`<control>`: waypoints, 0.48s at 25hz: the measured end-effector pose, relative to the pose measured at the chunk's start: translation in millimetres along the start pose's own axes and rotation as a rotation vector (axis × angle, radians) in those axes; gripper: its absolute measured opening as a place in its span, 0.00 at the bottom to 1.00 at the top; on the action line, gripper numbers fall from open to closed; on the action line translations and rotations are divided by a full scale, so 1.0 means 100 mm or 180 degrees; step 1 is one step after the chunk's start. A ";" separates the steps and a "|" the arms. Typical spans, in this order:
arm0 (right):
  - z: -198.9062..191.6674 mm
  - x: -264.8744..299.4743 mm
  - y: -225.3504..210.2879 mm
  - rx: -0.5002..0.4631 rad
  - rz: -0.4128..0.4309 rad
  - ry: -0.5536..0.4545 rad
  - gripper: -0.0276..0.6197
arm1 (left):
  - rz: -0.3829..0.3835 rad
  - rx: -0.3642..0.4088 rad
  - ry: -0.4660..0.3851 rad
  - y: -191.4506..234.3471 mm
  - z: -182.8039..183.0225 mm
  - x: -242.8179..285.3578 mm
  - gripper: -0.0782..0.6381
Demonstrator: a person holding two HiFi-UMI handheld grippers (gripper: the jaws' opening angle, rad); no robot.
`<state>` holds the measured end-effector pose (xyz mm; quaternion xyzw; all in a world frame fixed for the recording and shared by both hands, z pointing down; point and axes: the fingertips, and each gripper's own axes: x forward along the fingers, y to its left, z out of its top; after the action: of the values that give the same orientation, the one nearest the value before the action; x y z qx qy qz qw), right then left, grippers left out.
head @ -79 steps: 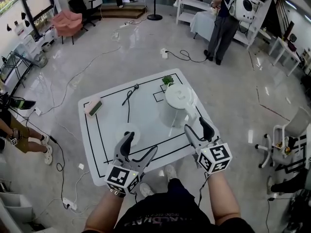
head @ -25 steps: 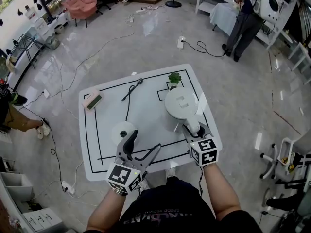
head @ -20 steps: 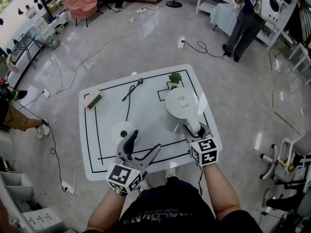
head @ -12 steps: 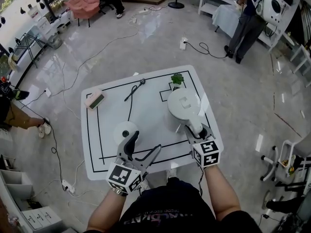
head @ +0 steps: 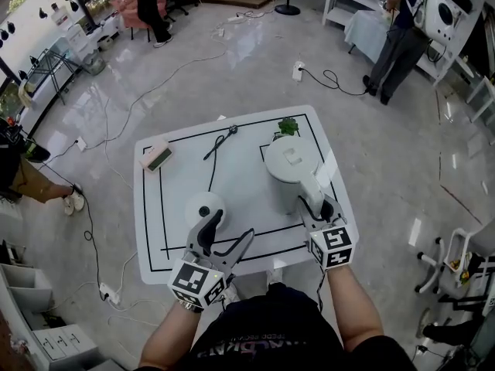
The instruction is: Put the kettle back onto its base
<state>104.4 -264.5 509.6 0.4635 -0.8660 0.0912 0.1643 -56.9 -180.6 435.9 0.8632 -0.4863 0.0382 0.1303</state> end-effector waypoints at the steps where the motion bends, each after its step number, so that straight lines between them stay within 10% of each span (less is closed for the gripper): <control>1: 0.02 0.00 0.00 -0.0004 0.0003 -0.0031 0.24 | 0.0010 0.0001 -0.0009 0.00 0.00 -0.01 0.57; 12: 0.25 0.10 0.07 -0.0164 0.0050 -0.0133 0.20 | 0.0129 -0.0017 -0.0114 0.12 0.08 -0.16 0.37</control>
<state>88.0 -276.4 490.0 0.4541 -0.8748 0.0605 0.1574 -75.8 -175.2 427.1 0.8534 -0.5060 0.0240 0.1231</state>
